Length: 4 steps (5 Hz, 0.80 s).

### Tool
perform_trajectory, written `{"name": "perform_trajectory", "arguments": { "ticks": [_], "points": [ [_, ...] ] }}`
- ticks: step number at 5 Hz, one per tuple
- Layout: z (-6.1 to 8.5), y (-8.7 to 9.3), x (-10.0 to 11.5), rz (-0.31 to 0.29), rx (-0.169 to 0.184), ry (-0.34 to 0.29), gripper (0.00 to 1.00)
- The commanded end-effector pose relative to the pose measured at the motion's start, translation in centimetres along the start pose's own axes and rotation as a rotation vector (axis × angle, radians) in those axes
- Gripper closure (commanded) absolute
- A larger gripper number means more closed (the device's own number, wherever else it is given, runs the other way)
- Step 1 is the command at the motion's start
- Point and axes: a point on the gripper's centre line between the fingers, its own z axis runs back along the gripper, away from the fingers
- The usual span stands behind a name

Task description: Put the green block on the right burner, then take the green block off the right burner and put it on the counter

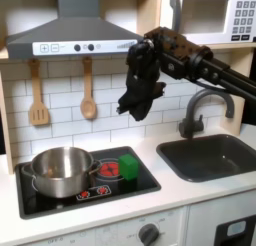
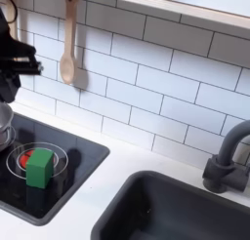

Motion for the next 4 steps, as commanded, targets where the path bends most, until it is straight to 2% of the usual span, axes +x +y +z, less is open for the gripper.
{"name": "perform_trajectory", "arguments": {
  "ticks": [1,2,3,4],
  "points": [
    [0.6,0.1,2.9,0.044,-0.016,-0.046,1.0],
    [0.8,0.2,4.0,0.052,-0.019,-0.058,1.0],
    [1.5,1.1,5.0,0.088,-0.022,-0.067,1.0],
    [2.3,1.3,5.6,0.094,-0.035,-0.075,1.0]
  ]
}}
